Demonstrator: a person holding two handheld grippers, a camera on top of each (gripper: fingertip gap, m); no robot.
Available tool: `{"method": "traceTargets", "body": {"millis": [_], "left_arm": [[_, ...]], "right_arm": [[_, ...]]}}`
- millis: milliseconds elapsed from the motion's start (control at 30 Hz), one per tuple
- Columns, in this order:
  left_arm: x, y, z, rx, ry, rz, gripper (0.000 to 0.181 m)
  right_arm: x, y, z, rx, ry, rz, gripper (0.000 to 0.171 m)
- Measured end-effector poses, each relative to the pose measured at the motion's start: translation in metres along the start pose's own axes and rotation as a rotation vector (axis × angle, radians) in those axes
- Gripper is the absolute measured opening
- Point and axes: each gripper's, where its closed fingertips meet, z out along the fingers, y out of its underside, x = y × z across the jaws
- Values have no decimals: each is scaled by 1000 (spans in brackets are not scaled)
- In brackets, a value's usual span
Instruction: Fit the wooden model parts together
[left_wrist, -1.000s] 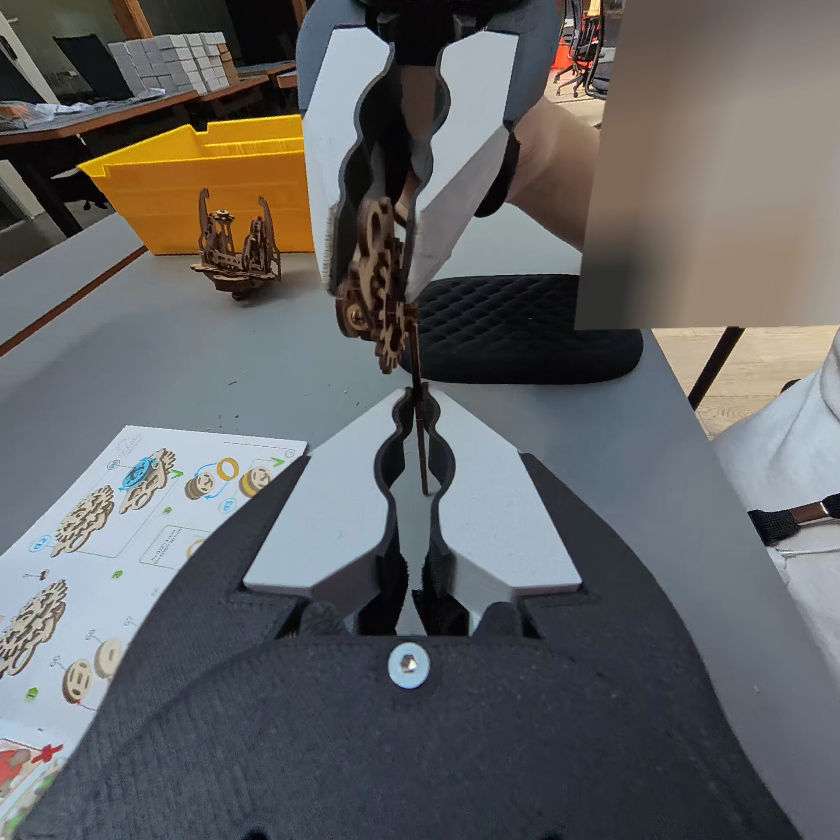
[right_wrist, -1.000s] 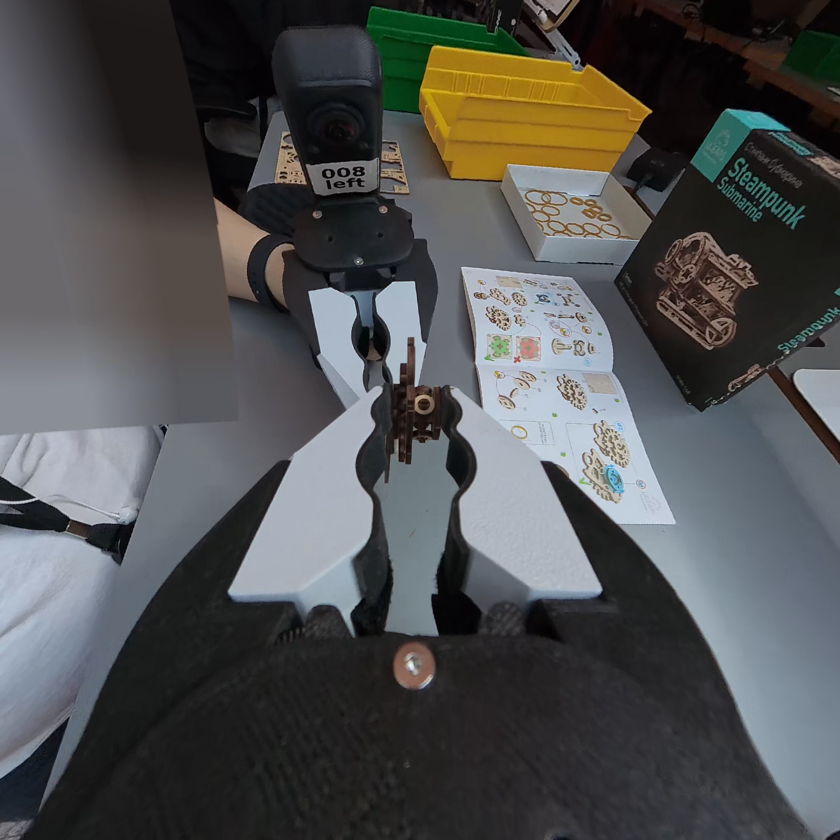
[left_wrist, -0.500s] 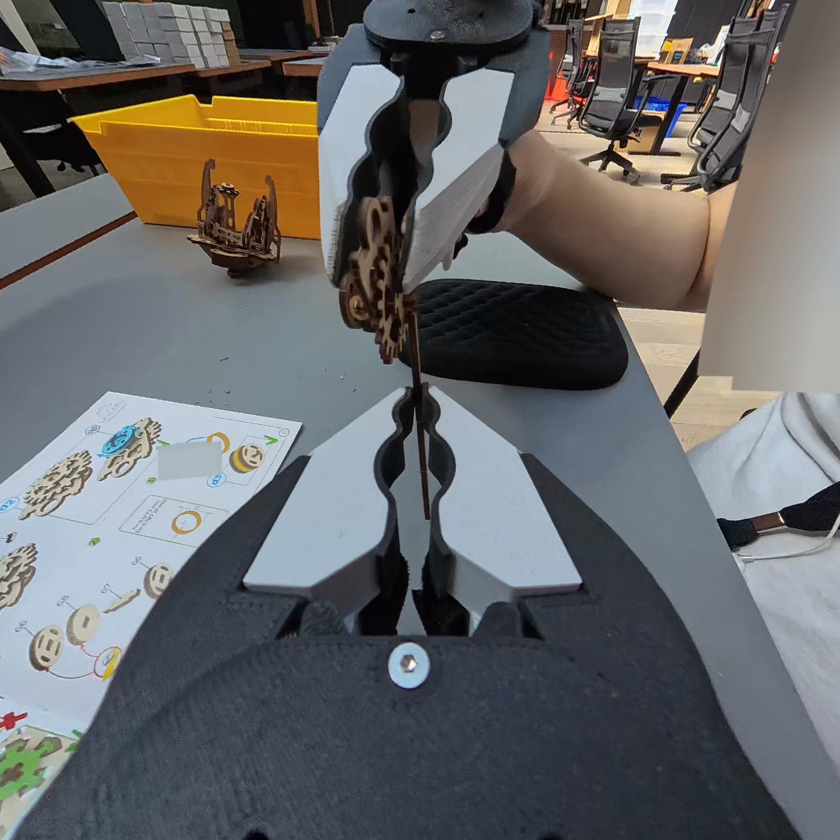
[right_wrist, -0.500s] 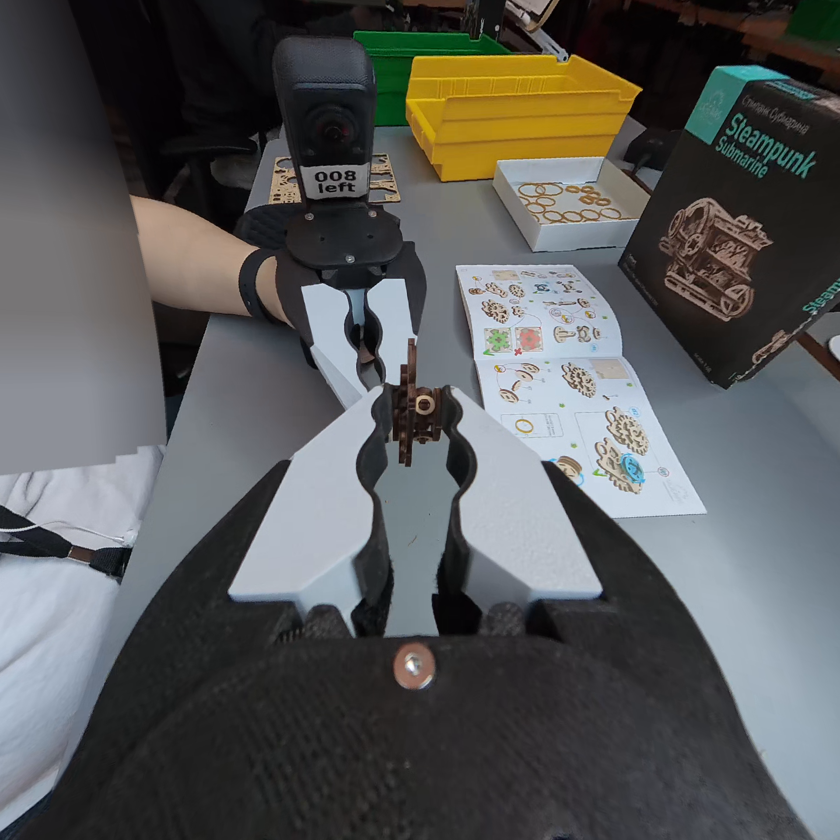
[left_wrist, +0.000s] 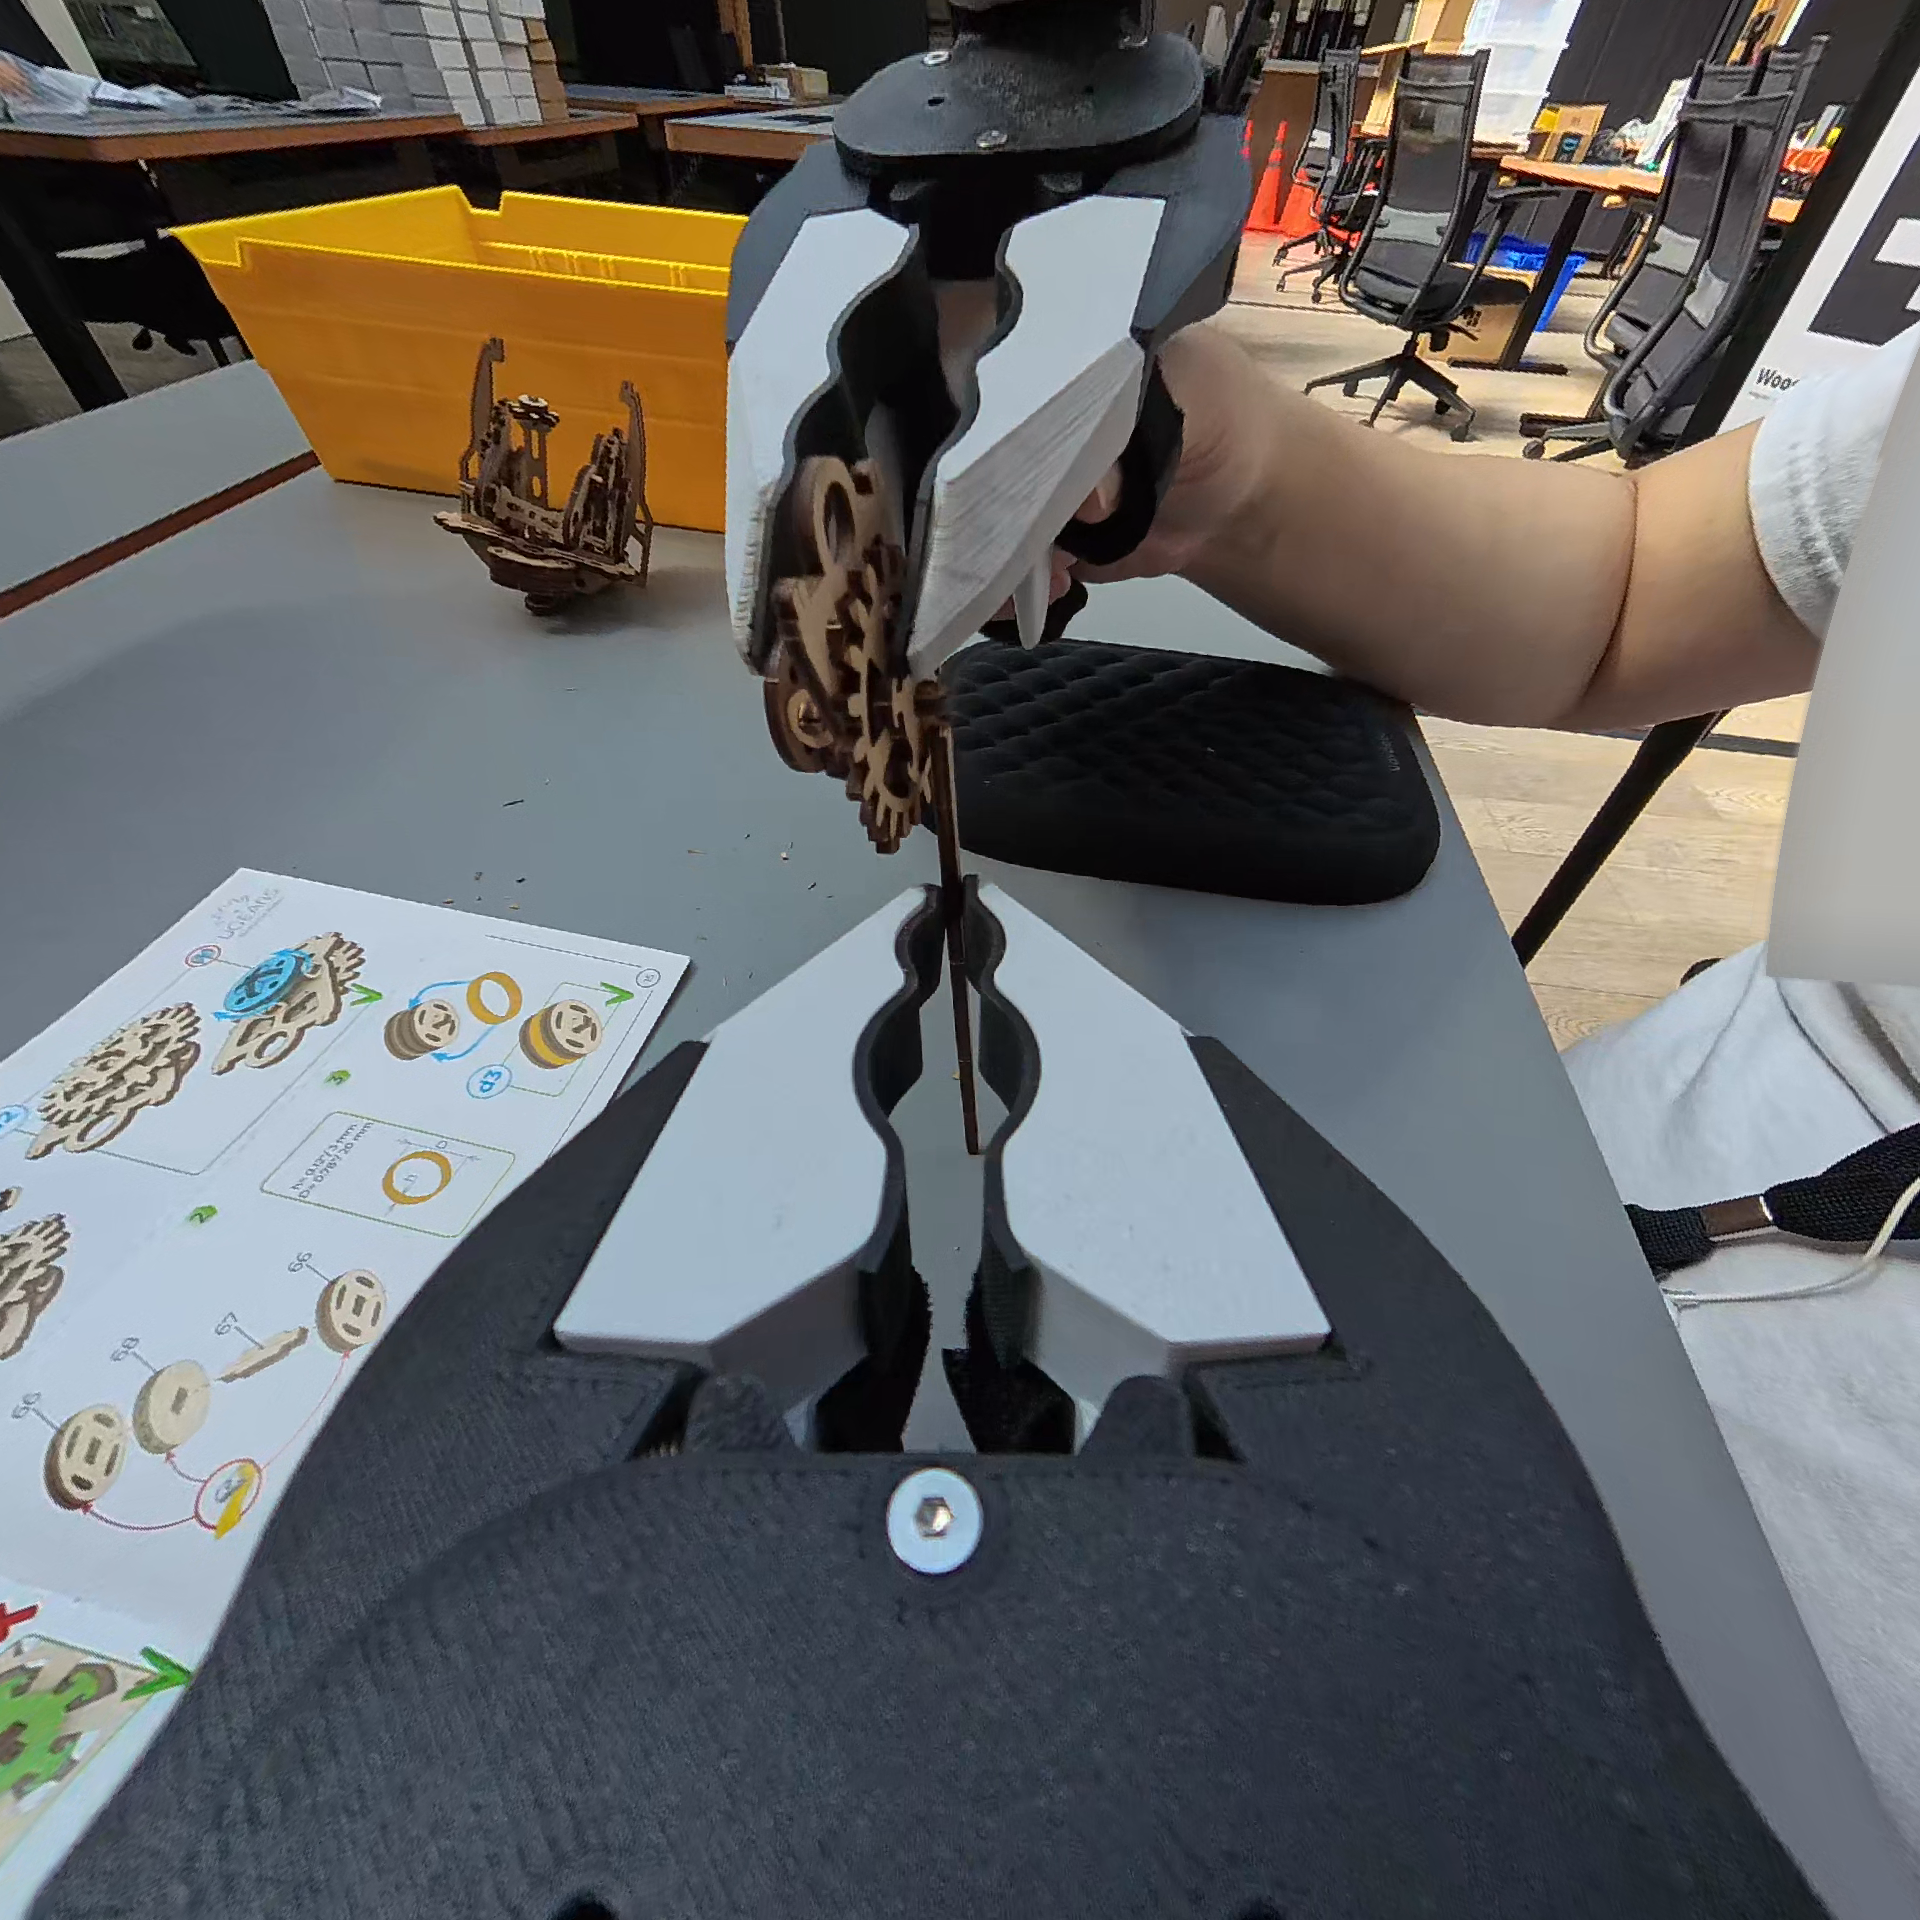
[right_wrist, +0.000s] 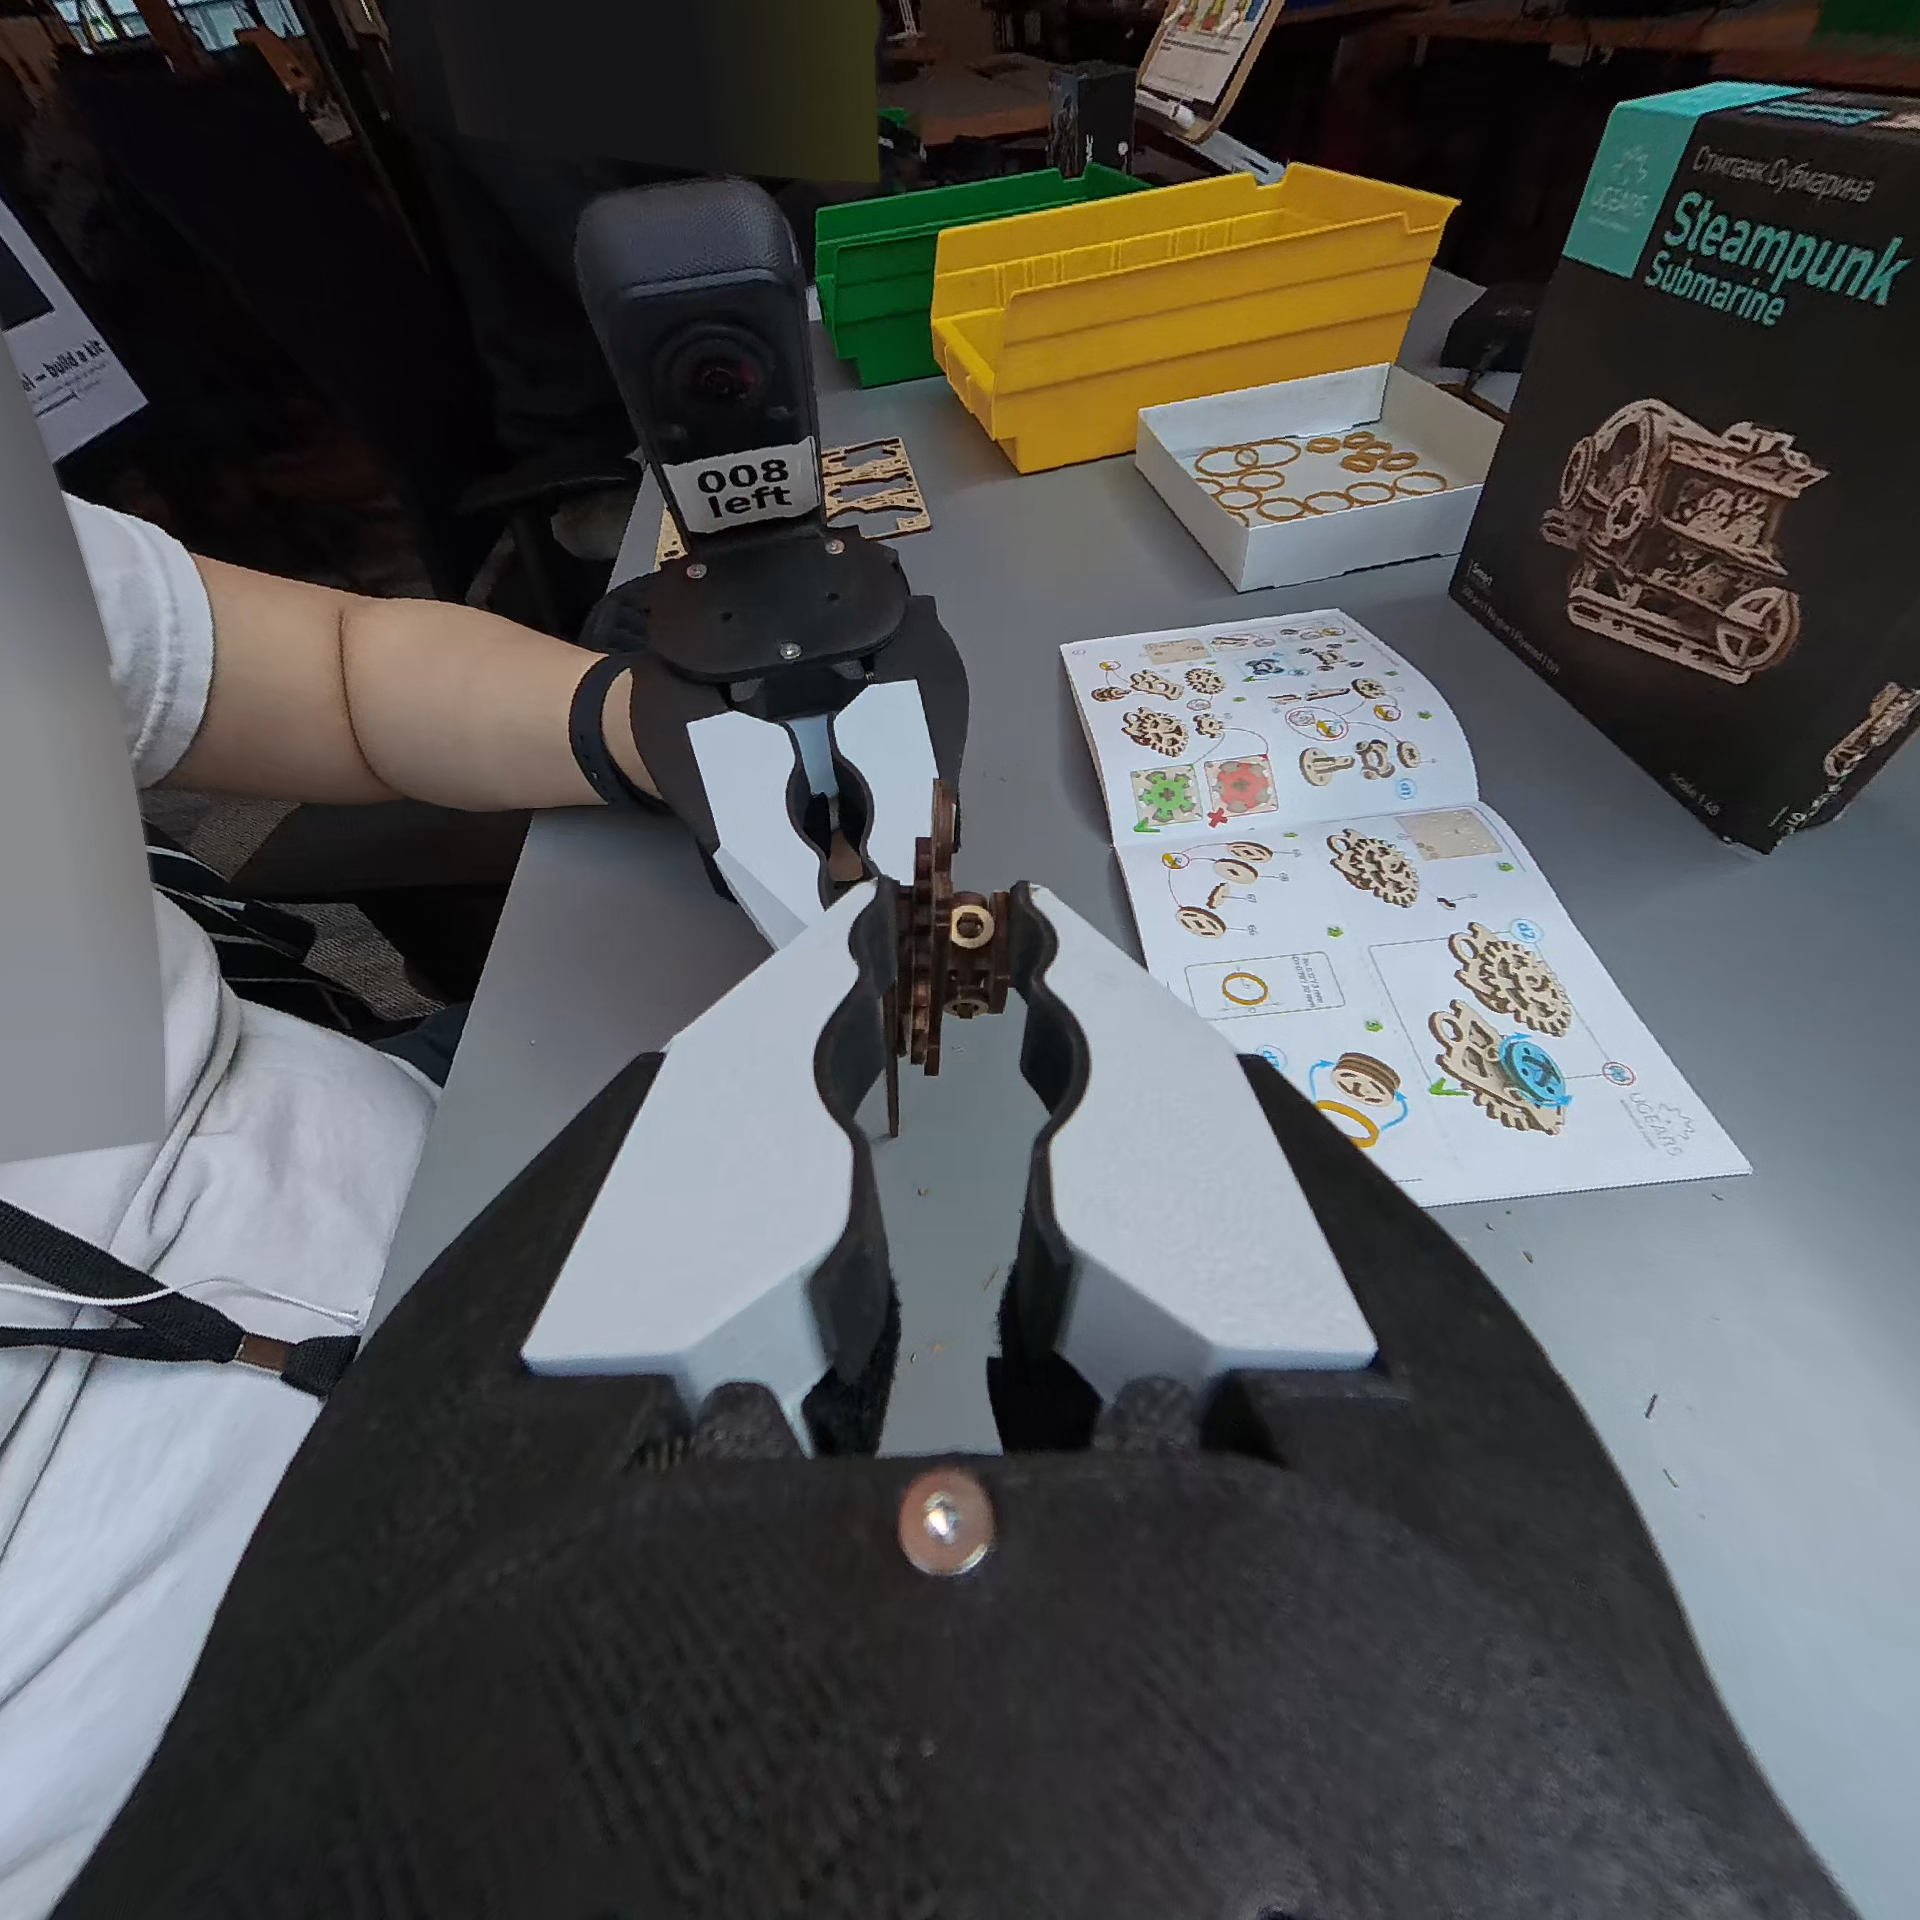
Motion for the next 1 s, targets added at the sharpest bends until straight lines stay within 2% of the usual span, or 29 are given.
{"method": "traceTargets", "body": {"millis": [333, 500, 600, 1000], "left_arm": [[2, -7, -10, 31, 26, -9, 0], [1, -6, -14, 27, 4, 29, 0], [1, -7, -15, 42, 13, 16, 0], [0, -11, -16, 56, 9, 17, 0]], "right_arm": [[-8, -5, 8, 43, 11, -67, 20], [-9, -7, 10, -8, 57, -152, 20], [-9, -8, 11, 18, 31, -99, 19], [-10, -14, 14, 35, 45, -109, 20]]}}
